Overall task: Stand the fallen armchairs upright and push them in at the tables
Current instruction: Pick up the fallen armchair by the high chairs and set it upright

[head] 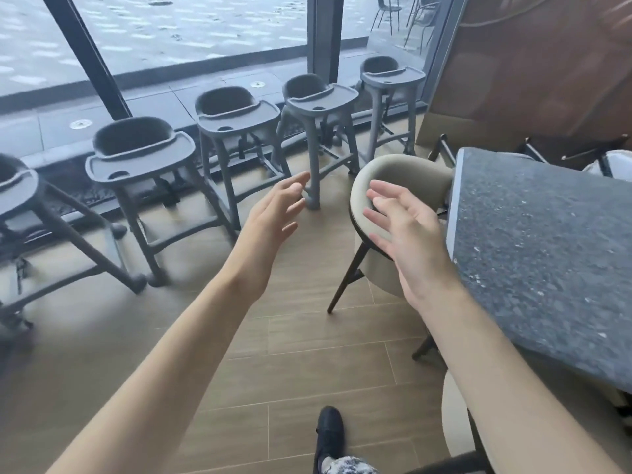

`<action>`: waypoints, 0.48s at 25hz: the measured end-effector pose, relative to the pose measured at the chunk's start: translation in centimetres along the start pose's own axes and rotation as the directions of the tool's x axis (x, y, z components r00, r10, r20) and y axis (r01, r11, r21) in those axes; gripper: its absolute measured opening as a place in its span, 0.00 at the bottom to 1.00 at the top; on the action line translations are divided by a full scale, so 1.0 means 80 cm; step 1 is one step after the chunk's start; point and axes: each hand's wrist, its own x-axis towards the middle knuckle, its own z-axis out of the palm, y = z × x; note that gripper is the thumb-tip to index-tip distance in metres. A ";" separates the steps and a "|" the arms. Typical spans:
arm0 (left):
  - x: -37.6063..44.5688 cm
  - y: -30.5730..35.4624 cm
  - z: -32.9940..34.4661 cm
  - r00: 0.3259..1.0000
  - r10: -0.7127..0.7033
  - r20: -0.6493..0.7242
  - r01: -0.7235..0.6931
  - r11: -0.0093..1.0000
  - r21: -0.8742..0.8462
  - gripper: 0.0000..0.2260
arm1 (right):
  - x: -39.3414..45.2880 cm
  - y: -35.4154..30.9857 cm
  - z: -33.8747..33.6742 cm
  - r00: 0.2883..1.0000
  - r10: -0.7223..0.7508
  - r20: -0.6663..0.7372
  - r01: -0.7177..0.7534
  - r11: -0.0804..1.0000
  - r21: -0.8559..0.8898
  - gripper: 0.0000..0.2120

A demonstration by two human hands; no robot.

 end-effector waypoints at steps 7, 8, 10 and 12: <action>0.162 0.012 0.020 0.999 0.046 0.021 -0.047 0.999 0.016 0.20 | 0.155 -0.020 -0.017 1.000 0.023 0.011 -0.023 1.000 -0.003 0.12; 0.181 0.011 0.021 0.998 0.064 0.013 -0.064 0.998 0.015 0.19 | 0.175 -0.021 -0.018 1.000 0.021 0.021 -0.020 1.000 -0.012 0.12; 0.216 0.009 0.020 0.997 0.083 -0.005 -0.083 0.997 0.002 0.17 | 0.213 -0.022 -0.018 0.999 0.022 0.038 -0.020 0.999 -0.031 0.12; 0.243 0.006 0.015 0.997 0.079 -0.017 -0.079 0.997 -0.007 0.17 | 0.240 -0.018 -0.015 0.998 0.027 0.052 -0.025 0.999 -0.034 0.12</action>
